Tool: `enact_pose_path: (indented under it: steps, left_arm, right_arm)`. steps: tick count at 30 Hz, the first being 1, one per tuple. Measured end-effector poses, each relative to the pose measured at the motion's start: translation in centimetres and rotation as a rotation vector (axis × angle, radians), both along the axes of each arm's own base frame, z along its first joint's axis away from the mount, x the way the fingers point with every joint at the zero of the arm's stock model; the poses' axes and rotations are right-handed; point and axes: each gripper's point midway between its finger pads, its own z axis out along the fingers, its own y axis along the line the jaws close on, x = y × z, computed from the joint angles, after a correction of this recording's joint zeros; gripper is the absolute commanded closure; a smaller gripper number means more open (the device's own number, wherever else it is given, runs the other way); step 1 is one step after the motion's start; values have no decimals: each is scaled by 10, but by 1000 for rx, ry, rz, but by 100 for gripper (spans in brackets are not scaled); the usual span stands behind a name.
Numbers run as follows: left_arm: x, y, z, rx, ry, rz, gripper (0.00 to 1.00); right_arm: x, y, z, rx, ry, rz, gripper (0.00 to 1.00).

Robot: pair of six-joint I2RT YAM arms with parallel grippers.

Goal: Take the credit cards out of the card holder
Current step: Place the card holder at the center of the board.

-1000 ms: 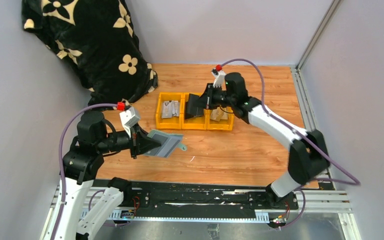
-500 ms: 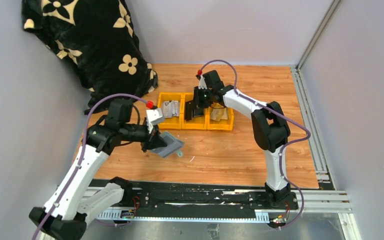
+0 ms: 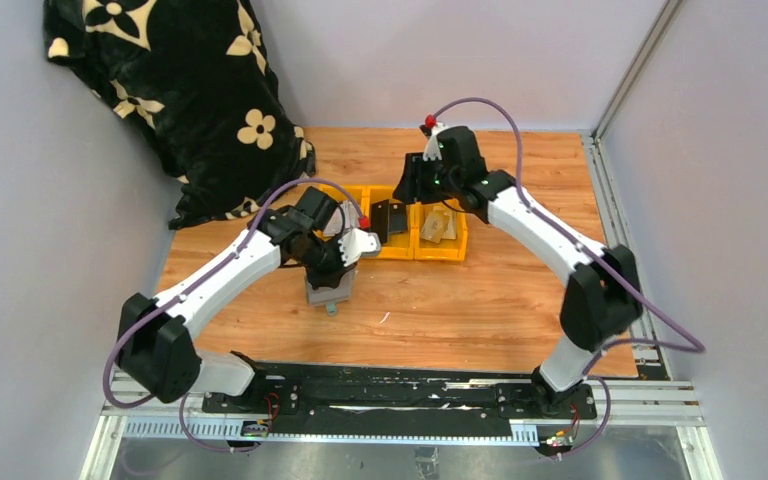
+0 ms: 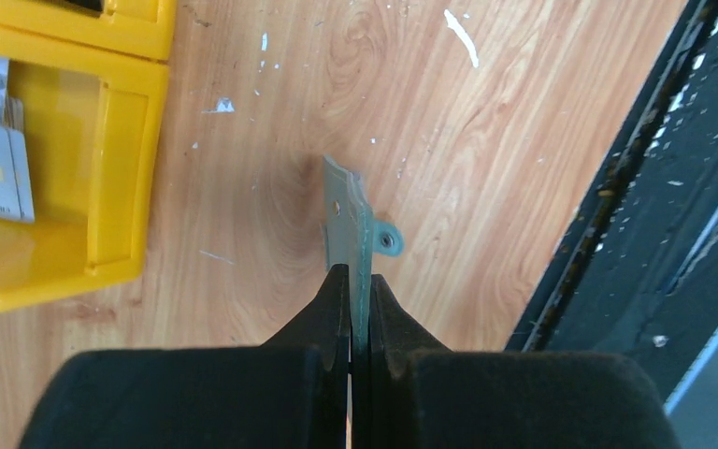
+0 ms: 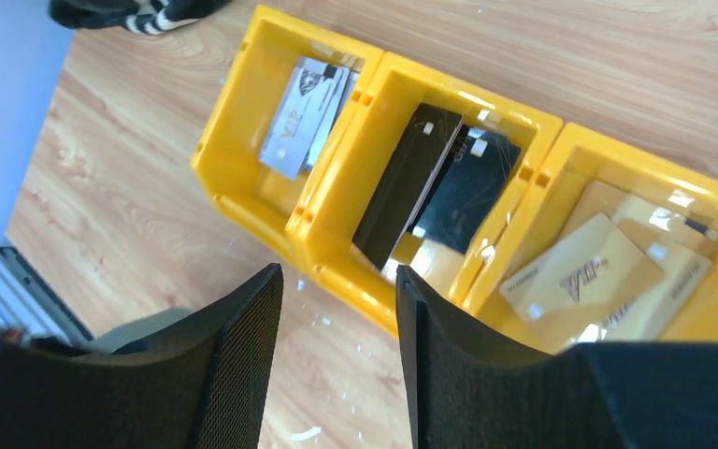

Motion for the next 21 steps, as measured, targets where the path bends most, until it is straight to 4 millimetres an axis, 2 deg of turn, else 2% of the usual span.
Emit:
enact_pose_path:
  steps: [2, 5, 8, 11, 12, 16, 21]
  left_arm:
    - [5, -2, -9, 30, -1, -35, 99]
    - [14, -2, -22, 79, -21, -72, 97]
    - [35, 1, -31, 127, -112, -84, 77]
    - [55, 9, -42, 175, -230, -79, 46]
    - [59, 13, -47, 191, -265, -78, 40]
    - [62, 21, -54, 214, -341, -98, 32]
    - [45, 13, -50, 147, -305, -155, 39]
  right_arm:
    - [-14, -8, 19, 24, -37, -1, 48]
    - [-36, -22, 29, 44, -61, -6, 48]
    - [-58, -35, 23, 46, -50, -15, 47]
    - [-80, -51, 10, 33, -33, -30, 47]
    - [-85, -54, 6, 31, -30, -34, 47]
    - [-102, -64, -1, 36, -20, -44, 47]
    - [-109, -70, 0, 41, -22, -57, 47]
